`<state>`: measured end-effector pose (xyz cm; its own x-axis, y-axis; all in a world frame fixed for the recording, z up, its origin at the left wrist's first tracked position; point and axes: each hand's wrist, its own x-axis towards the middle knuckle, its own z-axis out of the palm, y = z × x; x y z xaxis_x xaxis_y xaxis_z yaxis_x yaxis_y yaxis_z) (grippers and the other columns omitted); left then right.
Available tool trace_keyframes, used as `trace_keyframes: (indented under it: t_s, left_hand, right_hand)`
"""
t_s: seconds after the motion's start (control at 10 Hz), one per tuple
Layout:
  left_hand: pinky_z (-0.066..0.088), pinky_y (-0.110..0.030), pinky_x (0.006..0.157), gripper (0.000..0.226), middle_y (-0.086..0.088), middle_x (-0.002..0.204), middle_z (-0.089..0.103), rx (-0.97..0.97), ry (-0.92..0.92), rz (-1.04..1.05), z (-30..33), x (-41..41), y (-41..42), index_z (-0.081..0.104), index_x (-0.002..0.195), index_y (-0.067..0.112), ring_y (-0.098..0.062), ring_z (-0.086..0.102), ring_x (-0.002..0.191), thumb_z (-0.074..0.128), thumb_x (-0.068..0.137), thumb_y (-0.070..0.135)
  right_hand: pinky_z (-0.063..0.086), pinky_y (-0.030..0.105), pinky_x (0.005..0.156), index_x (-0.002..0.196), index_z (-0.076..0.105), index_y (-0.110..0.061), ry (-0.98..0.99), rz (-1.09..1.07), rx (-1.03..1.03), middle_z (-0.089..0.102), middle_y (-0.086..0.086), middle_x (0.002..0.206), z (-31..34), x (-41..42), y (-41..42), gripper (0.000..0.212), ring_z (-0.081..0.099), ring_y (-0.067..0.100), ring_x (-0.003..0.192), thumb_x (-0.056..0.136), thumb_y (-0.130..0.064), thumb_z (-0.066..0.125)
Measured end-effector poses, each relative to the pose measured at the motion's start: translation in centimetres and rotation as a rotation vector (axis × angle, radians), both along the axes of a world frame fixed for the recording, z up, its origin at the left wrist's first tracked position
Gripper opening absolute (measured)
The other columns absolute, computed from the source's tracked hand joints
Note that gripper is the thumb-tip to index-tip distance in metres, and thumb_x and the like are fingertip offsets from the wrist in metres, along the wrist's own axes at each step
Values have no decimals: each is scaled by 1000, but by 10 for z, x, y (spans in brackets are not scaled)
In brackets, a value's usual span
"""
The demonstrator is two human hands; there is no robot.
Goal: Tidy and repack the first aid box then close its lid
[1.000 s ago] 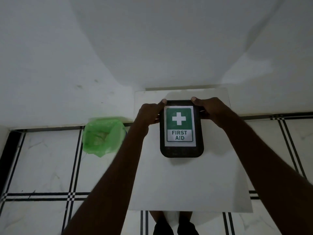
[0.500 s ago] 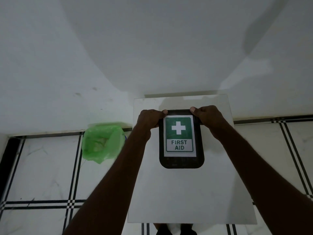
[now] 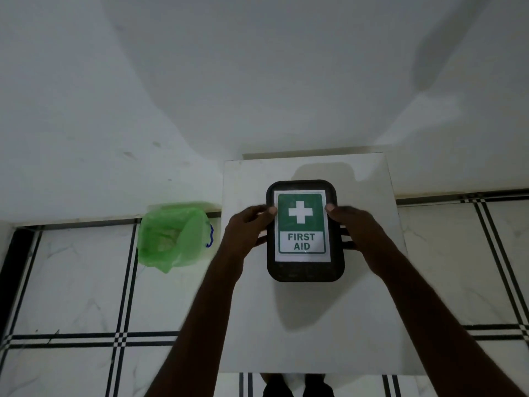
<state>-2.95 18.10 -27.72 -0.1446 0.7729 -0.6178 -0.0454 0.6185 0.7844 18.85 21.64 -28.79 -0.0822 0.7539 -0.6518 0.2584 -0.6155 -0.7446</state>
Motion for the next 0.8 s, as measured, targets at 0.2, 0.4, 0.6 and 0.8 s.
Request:
trace_keyframes:
  t_s: [0.2,0.4,0.6,0.8]
  left_hand:
    - [58,-39,91,35,3,116,74,100,52,-43,-11,14,-24,64,129,24,-15,72,103,63,94,25]
    - [58,-25,85,36,4,116,74,161,125,-39,-11,35,12,63,131,24,-8,71,99,60,96,33]
    - [58,-19,79,40,2,117,73,183,201,-53,-12,40,27,62,131,21,-7,69,98,58,96,39]
    - [45,-30,96,53,1,127,66,140,421,-22,40,31,17,58,133,18,-17,60,116,59,90,50]
  right_hand:
    - [54,27,69,114,62,-25,19,-22,65,72,-4,101,-10,2,-25,23,69,16,94,94,-36,57]
    - [53,27,75,109,62,-27,-27,-69,176,71,-6,93,-9,6,6,21,67,11,86,96,-40,53]
    - [53,25,73,111,66,-19,-67,-31,216,72,0,95,-8,6,26,33,69,16,87,95,-45,51]
    - [52,45,98,135,52,-10,-281,-24,183,63,14,130,35,13,13,62,62,31,114,91,-54,53]
